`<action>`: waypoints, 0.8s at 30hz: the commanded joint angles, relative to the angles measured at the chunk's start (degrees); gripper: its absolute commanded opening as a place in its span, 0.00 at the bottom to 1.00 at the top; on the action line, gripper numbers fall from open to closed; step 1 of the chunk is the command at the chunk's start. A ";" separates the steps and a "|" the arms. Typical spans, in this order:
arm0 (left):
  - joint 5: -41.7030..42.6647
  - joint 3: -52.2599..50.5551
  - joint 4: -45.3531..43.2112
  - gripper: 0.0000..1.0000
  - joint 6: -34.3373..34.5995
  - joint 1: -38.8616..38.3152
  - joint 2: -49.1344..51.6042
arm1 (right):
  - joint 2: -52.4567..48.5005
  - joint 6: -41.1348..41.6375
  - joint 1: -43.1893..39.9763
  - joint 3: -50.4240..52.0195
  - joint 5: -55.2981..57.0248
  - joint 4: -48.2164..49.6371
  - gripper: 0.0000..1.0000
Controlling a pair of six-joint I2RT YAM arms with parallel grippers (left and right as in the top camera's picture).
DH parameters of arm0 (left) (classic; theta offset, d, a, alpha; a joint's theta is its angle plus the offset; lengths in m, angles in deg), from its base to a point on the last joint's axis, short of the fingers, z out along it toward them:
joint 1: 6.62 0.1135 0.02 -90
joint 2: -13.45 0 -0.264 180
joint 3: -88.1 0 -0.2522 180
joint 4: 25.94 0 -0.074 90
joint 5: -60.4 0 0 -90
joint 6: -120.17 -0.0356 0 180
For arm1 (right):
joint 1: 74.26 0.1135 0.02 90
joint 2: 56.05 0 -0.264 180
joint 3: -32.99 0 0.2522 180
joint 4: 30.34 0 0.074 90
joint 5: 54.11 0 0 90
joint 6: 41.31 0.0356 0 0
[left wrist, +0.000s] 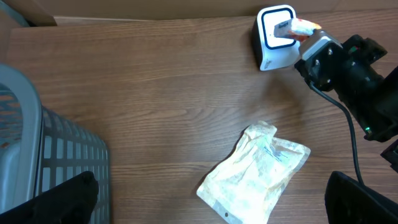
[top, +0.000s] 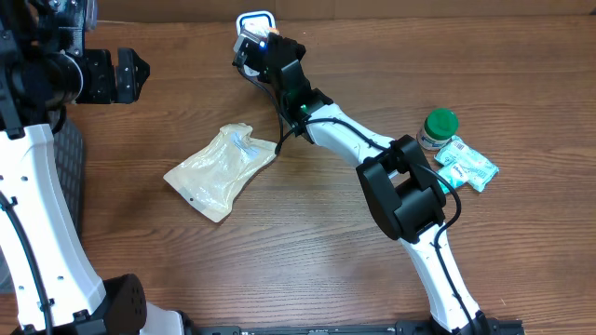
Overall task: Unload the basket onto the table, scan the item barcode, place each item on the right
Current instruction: 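Hold the orange tissue pack at the scanner window, then move the orange pack right and release it on the wipes pack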
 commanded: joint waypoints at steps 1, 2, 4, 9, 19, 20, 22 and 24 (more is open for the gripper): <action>0.66 0.02 -0.09 1.00 -0.83 0.22 -0.17 | -0.48 0.07 0.50 -0.98 -1.07 0.50 0.04; 0.66 0.02 -0.11 0.99 -0.83 0.22 -0.17 | -0.48 0.20 0.48 -0.98 -1.07 0.44 0.04; 0.66 0.02 -0.11 0.99 -0.83 0.22 -0.17 | -0.46 0.20 0.46 -0.98 -1.03 -0.59 0.04; 0.66 0.02 -0.11 0.99 -0.83 0.22 -0.17 | 0.87 2.38 0.59 -0.98 0.26 -1.86 0.04; 0.66 0.02 -0.11 0.99 -0.83 0.22 -0.17 | 23.63 32.17 0.68 -1.01 2.34 -24.02 0.04; 0.66 0.02 -0.11 1.00 -0.83 0.22 -0.17 | 26.49 36.81 0.63 -1.01 1.95 -29.05 0.04; 0.66 0.02 -0.11 1.00 -0.83 0.22 -0.17 | 31.69 45.46 0.26 -1.01 1.22 -39.04 0.04; 0.66 0.02 -0.11 1.00 -0.81 0.22 -0.17 | 36.35 52.46 -0.09 -1.01 0.37 -49.99 0.04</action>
